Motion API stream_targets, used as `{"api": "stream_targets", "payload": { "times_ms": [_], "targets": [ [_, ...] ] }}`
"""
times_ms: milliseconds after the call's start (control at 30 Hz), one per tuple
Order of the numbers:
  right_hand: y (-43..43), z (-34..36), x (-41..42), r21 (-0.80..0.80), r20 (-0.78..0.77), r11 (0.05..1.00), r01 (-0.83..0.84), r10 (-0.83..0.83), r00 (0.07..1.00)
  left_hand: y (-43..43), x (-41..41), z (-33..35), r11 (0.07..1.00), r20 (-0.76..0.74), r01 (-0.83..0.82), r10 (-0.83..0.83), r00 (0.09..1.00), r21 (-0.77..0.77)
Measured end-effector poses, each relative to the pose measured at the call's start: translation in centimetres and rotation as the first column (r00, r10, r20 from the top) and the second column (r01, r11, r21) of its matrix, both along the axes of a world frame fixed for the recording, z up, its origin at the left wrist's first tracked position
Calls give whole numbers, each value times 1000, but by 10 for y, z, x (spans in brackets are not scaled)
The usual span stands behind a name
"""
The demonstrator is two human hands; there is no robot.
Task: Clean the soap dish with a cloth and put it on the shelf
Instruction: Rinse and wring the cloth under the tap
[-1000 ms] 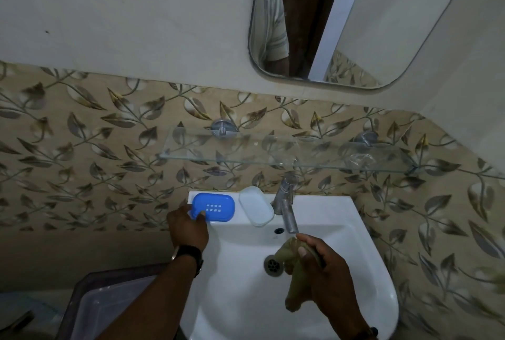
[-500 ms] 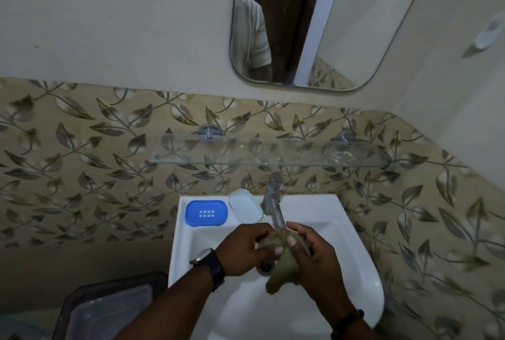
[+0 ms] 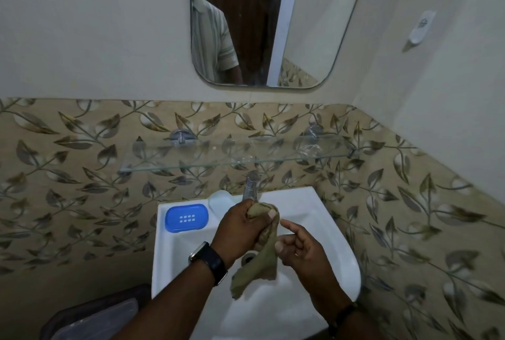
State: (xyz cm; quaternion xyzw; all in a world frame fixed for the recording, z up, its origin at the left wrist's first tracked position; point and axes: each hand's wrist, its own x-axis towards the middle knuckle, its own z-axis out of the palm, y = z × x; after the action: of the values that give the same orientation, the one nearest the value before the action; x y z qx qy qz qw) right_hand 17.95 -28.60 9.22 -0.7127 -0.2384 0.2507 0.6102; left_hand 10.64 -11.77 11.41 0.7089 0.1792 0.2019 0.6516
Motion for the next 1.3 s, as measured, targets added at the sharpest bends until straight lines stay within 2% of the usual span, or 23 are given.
{"api": "stream_targets", "payload": {
  "times_ms": [167, 300, 367, 400, 467, 533, 600, 700, 767, 933, 1033, 1133, 1200, 1233, 1300],
  "targets": [
    [-1, 1, -10, 42, -32, 997, -63, 65, 997, -4, -2, 4, 973, -73, 43, -27, 997, 228],
    [-1, 1, -14, 6, 11, 1000, 27, -28, 1000, -5, 0, 10, 895, -126, 44, 14, 992, 443],
    [-2, 1, -14, 11, -59, 997, 79, -78, 995, -2, -1, 17, 920, -121, 55, -8, 993, 389],
    [-2, 2, -13, 30, -98, 995, 92, -89, 991, 0, -2, 21, 960, -97, 62, -37, 995, 274],
    [-2, 4, -13, 80, -185, 990, 117, -100, 978, 4, -5, 27, 992, 6, 80, -80, 997, -97],
    [-3, 8, -13, 142, -285, 979, 145, -100, 953, 8, -8, 24, 914, 52, 120, -109, 993, -388],
    [-5, 10, -11, 160, -369, 971, 176, -106, 923, 7, -15, 14, 848, 34, 184, -193, 981, -497],
    [-11, 12, -5, 88, -384, 974, 207, -159, 910, 0, -23, -7, 870, -127, 250, -331, 935, -424],
    [-16, 11, -1, 23, -370, 980, 196, -174, 912, -3, -21, -19, 924, -204, 189, -267, 942, -333],
    [-30, 11, 8, -22, -378, 987, 158, -154, 913, -5, -10, -18, 989, -141, 117, -128, 982, -87],
    [-39, 12, 14, -49, -240, 987, 154, -162, 957, -6, -2, -17, 994, -117, 102, -106, 987, -44],
    [-46, 16, 20, -245, 118, 959, 140, -114, 987, -8, 7, -17, 989, -161, 142, -134, 978, 41],
    [-49, 19, 24, -345, 412, 911, 227, -70, 908, -11, 11, -17, 961, -216, 216, -178, 960, 170],
    [-52, 19, 27, -357, 492, 894, 270, -65, 868, -13, 14, -17, 926, -265, 264, -192, 945, 271],
    [-55, 18, 35, -355, 547, 879, 317, -80, 834, -19, 21, -18, 807, -328, 326, -175, 928, 493]
  ]
}}
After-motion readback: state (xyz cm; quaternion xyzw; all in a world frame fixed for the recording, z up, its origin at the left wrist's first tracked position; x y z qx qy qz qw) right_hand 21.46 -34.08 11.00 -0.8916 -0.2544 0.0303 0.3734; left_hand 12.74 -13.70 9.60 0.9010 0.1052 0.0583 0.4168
